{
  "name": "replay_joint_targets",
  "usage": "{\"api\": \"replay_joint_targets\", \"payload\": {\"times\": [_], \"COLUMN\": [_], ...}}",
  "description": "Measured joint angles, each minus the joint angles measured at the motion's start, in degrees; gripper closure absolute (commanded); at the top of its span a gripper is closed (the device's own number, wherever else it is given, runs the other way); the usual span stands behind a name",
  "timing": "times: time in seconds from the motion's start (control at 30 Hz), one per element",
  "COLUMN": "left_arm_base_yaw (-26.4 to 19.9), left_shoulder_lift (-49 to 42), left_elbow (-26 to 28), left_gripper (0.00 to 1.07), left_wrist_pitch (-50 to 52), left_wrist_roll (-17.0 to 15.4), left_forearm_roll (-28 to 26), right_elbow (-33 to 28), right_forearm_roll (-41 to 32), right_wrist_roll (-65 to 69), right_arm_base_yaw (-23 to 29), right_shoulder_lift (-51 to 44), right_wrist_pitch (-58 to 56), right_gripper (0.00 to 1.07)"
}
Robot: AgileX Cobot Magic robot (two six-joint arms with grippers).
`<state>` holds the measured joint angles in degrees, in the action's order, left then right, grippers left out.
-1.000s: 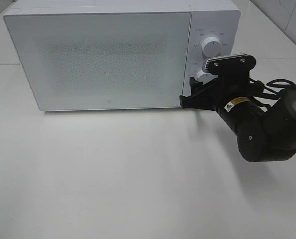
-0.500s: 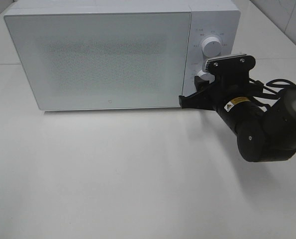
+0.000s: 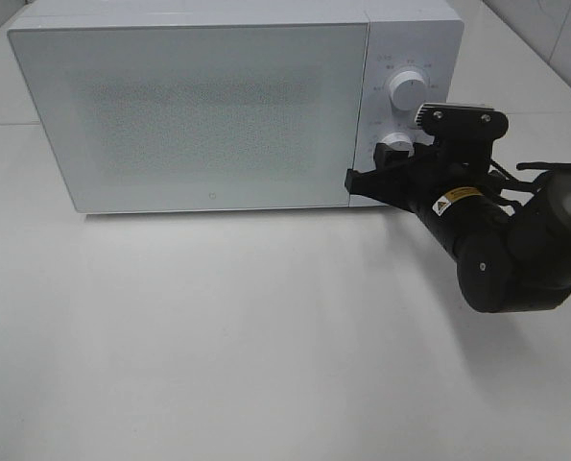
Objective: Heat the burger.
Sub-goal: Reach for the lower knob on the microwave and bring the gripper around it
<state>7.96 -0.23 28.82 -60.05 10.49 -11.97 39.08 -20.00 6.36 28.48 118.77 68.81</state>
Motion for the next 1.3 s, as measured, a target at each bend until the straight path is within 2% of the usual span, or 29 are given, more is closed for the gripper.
{"api": "replay_joint_targets", "payload": {"times": [0.03,0.1,0.2,0.27,0.33,0.37,0.6,0.73,0.83,1.07,1.13,1.17,1.2,1.23,1.27,1.3], "left_arm_base_yaw": [0.00,0.00,0.00,0.00,0.00,0.00,0.00,0.00,0.00,0.00,0.00,0.00,0.00,0.00,0.00,0.00], "left_shoulder_lift": [0.00,0.00,0.00,0.00,0.00,0.00,0.00,0.00,0.00,0.00,0.00,0.00,0.00,0.00,0.00,0.00], "left_elbow": [0.00,0.00,0.00,0.00,0.00,0.00,0.00,0.00,0.00,0.00,0.00,0.00,0.00,0.00,0.00,0.00], "left_gripper": [1.06,1.06,1.06,1.06,1.06,1.06,1.06,1.06,1.06,1.06,1.06,1.06,1.06,1.06,1.06,1.06], "left_wrist_pitch": [0.00,0.00,0.00,0.00,0.00,0.00,0.00,0.00,0.00,0.00,0.00,0.00,0.00,0.00,0.00,0.00], "left_wrist_roll": [0.00,0.00,0.00,0.00,0.00,0.00,0.00,0.00,0.00,0.00,0.00,0.00,0.00,0.00,0.00,0.00], "left_forearm_roll": [0.00,0.00,0.00,0.00,0.00,0.00,0.00,0.00,0.00,0.00,0.00,0.00,0.00,0.00,0.00,0.00], "right_elbow": [0.00,0.00,0.00,0.00,0.00,0.00,0.00,0.00,0.00,0.00,0.00,0.00,0.00,0.00,0.00,0.00], "right_forearm_roll": [0.00,0.17,0.17,0.23,0.23,0.23,0.29,-0.11,-0.17,-0.17,-0.17,-0.17,-0.23,-0.23,-0.23,-0.34], "right_wrist_roll": [0.00,10.60,13.75,26.59,29.34,36.27,52.54,66.29,71.28,72.59,72.02,72.02,71.05,71.05,70.76,70.36], "right_arm_base_yaw": [0.00,0.00,0.00,0.00,0.00,0.00,0.00,0.00,0.00,0.00,0.00,0.00,0.00,0.00,0.00,0.00], "right_shoulder_lift": [0.00,0.00,0.00,0.00,0.00,0.00,0.00,0.00,0.00,0.00,0.00,0.00,0.00,0.00,0.00,0.00], "right_wrist_pitch": [0.00,0.00,0.06,0.11,0.17,0.23,0.34,0.46,0.52,0.52,0.52,0.52,0.52,0.52,0.52,0.52], "right_gripper": [1.07,1.07,1.07,1.07,1.07,1.07,1.07,1.07,1.06,1.02,0.91,0.91,0.79,0.79,0.72,0.57]}}
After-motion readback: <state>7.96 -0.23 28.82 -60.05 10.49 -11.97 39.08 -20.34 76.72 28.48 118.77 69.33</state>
